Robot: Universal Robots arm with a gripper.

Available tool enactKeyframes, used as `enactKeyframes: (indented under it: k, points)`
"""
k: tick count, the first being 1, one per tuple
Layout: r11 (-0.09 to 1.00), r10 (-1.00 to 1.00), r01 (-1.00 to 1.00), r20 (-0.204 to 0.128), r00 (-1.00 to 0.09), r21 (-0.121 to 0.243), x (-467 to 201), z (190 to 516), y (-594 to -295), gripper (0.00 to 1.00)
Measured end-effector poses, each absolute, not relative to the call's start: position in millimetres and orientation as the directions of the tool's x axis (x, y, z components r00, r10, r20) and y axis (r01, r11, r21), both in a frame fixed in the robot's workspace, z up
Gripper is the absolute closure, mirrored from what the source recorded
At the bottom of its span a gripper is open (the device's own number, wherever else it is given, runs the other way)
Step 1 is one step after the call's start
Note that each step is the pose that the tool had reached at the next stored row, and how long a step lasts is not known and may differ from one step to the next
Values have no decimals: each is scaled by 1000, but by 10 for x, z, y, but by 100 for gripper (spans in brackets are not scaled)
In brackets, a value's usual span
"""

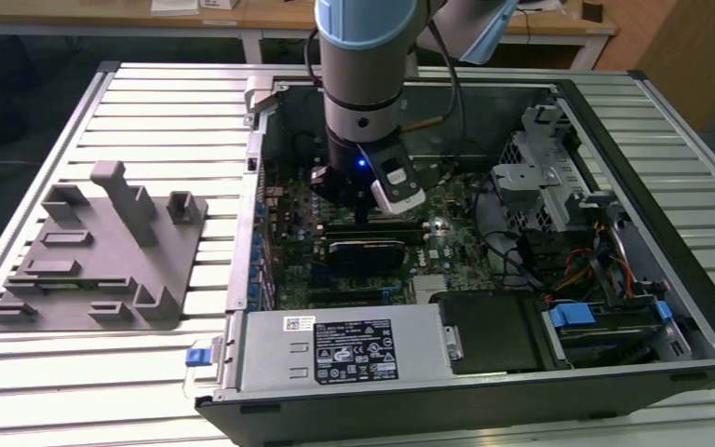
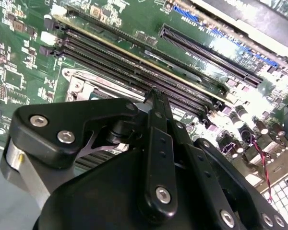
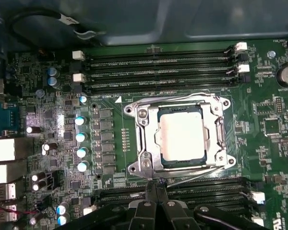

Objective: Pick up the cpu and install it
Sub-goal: 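Install the second cpu locking lever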

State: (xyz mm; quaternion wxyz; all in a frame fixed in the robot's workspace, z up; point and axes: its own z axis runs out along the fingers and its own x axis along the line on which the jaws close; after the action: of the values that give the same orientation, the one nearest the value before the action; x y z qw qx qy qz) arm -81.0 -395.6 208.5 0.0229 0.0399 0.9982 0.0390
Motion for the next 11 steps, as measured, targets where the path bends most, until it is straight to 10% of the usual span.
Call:
enactKeyframes:
  k: [11]
  points:
    - [987,54,48,-37,-998,156,-865,2012,-3994,89]
